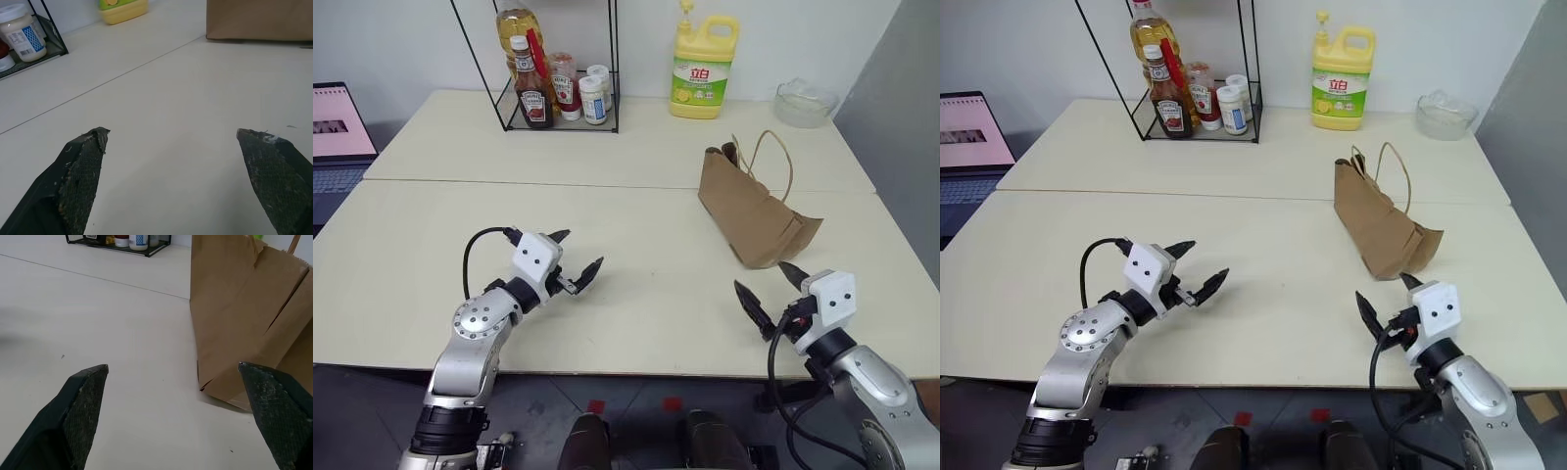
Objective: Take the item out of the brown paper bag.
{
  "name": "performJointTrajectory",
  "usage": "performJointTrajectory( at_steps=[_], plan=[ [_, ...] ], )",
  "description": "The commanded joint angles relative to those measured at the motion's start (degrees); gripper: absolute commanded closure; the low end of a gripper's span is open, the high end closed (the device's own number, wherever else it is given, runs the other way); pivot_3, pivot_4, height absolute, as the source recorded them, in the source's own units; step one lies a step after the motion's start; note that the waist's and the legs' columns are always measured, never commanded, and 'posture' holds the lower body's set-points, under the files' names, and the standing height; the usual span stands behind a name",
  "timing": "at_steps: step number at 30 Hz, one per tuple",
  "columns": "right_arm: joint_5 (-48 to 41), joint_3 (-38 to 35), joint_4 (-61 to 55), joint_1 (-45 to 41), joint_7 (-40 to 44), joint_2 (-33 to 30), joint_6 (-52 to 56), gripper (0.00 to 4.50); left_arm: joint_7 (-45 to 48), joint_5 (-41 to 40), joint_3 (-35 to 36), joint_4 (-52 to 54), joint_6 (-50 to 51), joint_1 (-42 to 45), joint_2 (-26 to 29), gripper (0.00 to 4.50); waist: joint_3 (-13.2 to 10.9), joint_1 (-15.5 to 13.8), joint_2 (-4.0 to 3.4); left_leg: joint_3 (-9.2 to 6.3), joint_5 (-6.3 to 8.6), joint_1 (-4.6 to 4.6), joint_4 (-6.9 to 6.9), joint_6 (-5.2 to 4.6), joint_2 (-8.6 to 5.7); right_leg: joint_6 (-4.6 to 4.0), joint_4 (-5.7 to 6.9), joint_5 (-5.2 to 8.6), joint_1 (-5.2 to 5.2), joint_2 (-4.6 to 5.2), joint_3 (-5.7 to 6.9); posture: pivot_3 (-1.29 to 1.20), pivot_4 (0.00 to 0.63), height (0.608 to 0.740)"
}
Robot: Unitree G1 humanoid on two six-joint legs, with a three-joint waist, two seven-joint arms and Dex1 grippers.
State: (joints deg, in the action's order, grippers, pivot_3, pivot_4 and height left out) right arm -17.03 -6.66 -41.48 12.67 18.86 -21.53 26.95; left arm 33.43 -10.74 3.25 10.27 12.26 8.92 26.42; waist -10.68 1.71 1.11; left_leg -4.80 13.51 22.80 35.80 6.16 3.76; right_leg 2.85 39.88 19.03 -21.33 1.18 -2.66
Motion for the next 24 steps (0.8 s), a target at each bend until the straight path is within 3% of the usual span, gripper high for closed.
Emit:
performJointTrajectory(
  at_steps=[1, 15, 24],
  plan=[
    [-0.8, -0.6, -3.2, -0.7, -0.4, -0.4, 0.9, 0.03, 1.2, -1.3, 0.0, 2.7, 0.0, 0.3, 0.5, 0.0, 0.0, 0.0, 0.0, 0.0, 0.0, 0.0, 0.0, 0.0, 0.0, 0.0, 0.0, 0.0, 0.0, 0.0, 0.0, 0.0, 0.15, 0.74],
    [-0.7, -0.1, -3.1, -0.9, 0.3, -0.3, 1.4, 0.03, -2.1, -0.9, 0.9, 6.5, 1.7, -2.8, 0.2, 0.0, 0.0, 0.0, 0.0, 0.0, 0.0, 0.0, 0.01, 0.0, 0.0, 0.0, 0.0, 0.0, 0.0, 0.0, -0.01, 0.0, 0.15, 0.74],
    [-0.9, -0.7, -3.5, -1.1, -0.5, 0.6, 1.1, 0.03, -1.3, -5.3, 7.0, 7.4, 4.8, -4.2, 2.9, 0.0, 0.0, 0.0, 0.0, 0.0, 0.0, 0.0, 0.0, 0.0, 0.0, 0.0, 0.01, 0.0, -0.01, 0.0, 0.0, 0.0, 0.15, 0.74]
  ],
)
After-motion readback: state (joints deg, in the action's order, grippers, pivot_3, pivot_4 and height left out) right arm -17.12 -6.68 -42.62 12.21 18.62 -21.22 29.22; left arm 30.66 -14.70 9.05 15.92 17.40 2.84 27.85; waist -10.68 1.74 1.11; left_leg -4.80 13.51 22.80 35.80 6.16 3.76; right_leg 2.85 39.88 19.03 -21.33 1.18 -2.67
